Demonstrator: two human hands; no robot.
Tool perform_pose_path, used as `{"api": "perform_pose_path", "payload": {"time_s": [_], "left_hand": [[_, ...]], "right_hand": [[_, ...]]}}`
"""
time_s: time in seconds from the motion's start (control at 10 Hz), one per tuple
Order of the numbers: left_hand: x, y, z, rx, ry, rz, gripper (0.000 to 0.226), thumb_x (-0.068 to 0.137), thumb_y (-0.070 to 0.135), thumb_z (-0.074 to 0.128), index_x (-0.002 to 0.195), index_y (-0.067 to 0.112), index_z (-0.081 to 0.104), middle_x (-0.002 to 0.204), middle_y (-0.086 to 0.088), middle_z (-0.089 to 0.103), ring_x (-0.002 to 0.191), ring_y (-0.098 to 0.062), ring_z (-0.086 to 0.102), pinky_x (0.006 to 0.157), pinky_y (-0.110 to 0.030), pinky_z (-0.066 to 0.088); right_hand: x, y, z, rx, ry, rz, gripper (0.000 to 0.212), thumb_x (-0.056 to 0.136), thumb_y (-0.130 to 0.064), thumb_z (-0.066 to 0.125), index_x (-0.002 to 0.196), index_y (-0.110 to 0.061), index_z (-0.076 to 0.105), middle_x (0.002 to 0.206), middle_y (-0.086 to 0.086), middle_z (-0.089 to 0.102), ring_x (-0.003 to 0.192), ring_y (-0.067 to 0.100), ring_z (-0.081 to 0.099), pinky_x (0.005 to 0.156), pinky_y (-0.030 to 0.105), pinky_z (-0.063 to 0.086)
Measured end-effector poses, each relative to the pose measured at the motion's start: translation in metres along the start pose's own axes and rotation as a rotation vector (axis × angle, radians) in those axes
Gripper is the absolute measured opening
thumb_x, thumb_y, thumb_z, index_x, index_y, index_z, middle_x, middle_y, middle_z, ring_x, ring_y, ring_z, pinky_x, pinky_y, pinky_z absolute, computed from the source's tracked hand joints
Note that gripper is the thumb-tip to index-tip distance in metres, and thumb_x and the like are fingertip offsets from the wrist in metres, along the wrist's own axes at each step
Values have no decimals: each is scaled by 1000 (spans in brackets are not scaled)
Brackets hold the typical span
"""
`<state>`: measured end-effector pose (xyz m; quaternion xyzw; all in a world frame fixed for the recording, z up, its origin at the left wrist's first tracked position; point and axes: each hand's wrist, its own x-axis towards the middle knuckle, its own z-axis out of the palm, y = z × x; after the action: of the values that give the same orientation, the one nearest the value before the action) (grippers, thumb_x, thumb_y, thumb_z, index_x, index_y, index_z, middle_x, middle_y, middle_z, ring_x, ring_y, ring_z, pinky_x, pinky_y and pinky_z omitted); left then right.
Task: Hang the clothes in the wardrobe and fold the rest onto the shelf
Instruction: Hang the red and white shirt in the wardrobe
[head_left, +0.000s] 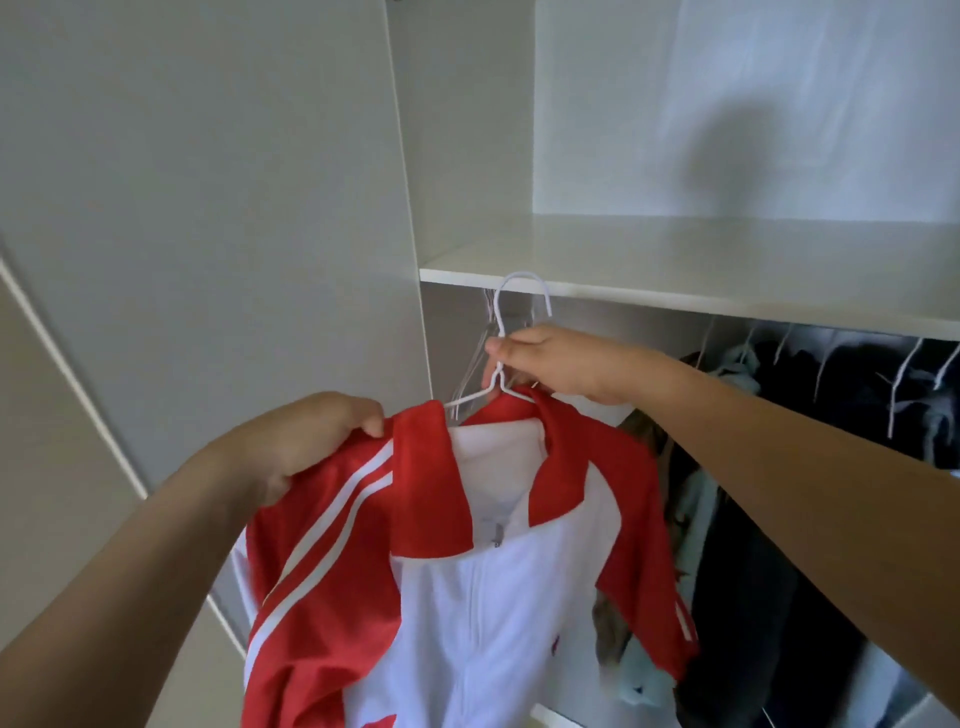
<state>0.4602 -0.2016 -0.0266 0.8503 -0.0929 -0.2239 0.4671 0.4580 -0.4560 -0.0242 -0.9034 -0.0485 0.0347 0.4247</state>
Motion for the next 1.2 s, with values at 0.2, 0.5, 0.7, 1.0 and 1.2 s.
{"api": "perform_pose_path", "payload": {"time_s": [0.2, 0.5, 0.7, 1.0, 1.2], "left_hand": [[-2, -7, 6, -88, 36, 15, 25, 79, 2, 48, 62, 4, 66, 72, -23, 64, 65, -32, 60, 74, -44, 52], [52, 1, 65, -104, 202, -8, 19, 86, 7, 51, 81, -5, 65, 83, -26, 68, 71, -33, 61, 72, -42, 55], [120, 0, 131, -41, 246, 36, 29, 92, 10, 45, 112, -4, 60, 79, -3, 54, 76, -22, 53, 81, -36, 49], [212, 29, 226, 84, 245, 153, 27, 99, 17, 40, 92, -1, 59, 84, -10, 57, 82, -26, 54, 71, -27, 38], [258, 48, 268, 62, 309, 205, 32, 101, 21, 34, 113, 3, 57, 107, -11, 63, 89, -22, 58, 81, -29, 46]], "right_hand": [[14, 6, 12, 9, 83, -42, 39, 100, -44, 39, 89, -23, 70, 88, -6, 70, 84, 4, 64, 83, 15, 48], [-5, 58, -10, -122, 86, 182, 34, 99, -39, 43, 122, -17, 57, 124, 0, 57, 109, 16, 54, 93, 27, 41], [-24, 105, -35, -165, 158, 371, 45, 98, -27, 47, 141, -15, 41, 148, 3, 38, 134, 21, 38, 109, 31, 30], [-21, 172, -61, -156, 324, 427, 51, 97, -18, 46, 145, -10, 32, 134, 11, 47, 111, 18, 51, 88, 23, 42], [-12, 213, -77, -136, 433, 420, 33, 92, -3, 46, 124, 1, 50, 86, 6, 57, 71, 12, 51, 56, 17, 39]]}}
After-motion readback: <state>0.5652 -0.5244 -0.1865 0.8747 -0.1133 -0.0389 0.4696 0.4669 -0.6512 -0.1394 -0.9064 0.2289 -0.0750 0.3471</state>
